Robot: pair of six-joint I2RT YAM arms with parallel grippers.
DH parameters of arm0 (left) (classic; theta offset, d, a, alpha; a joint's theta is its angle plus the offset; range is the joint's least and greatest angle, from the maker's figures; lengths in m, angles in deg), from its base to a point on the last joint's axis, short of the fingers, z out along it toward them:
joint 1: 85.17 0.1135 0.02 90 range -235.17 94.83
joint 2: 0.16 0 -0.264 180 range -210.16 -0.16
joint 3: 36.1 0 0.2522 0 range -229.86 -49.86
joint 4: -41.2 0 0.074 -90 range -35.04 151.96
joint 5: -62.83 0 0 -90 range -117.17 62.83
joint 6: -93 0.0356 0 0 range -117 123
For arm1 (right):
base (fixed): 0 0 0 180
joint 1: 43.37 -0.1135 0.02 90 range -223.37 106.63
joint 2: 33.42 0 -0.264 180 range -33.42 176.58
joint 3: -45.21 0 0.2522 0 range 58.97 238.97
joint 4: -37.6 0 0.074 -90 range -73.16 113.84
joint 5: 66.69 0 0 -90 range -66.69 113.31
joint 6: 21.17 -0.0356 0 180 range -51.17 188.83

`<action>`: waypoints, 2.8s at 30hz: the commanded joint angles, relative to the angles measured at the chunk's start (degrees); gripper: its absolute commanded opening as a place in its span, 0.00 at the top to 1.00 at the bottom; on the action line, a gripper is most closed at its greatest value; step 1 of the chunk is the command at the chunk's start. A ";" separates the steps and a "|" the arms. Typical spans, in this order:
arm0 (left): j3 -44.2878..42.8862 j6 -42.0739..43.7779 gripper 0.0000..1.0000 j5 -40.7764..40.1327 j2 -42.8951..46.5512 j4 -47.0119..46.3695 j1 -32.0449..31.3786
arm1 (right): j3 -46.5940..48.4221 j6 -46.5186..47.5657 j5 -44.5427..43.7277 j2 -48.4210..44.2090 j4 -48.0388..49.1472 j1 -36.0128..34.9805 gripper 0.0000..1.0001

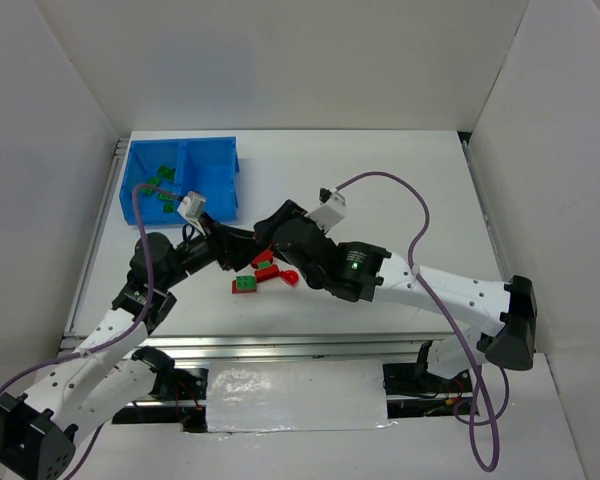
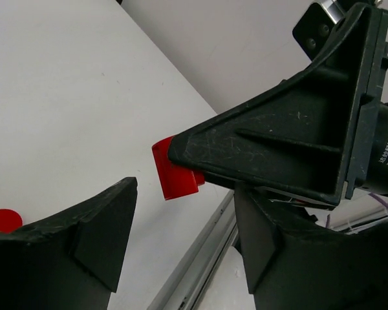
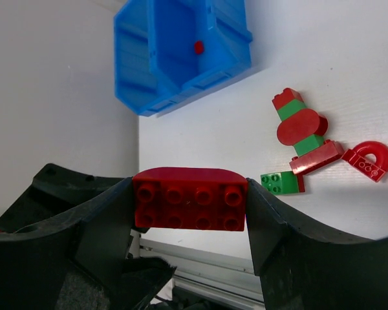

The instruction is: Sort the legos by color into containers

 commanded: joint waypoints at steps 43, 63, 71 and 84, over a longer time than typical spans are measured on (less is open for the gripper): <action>-55.17 3.32 0.48 -47.69 -52.71 30.45 16.12 | -20.03 16.22 -0.41 -26.46 8.38 8.20 0.00; -43.13 1.47 0.04 -34.72 -31.31 54.20 17.44 | -9.74 42.21 28.56 10.44 3.63 16.12 0.08; -30.15 12.63 0.01 -20.71 -9.32 57.17 14.45 | -11.69 55.32 37.92 18.35 9.54 16.46 0.17; -20.92 18.09 0.00 -23.68 -1.39 56.38 14.71 | -3.59 57.89 33.08 29.97 5.13 16.47 0.57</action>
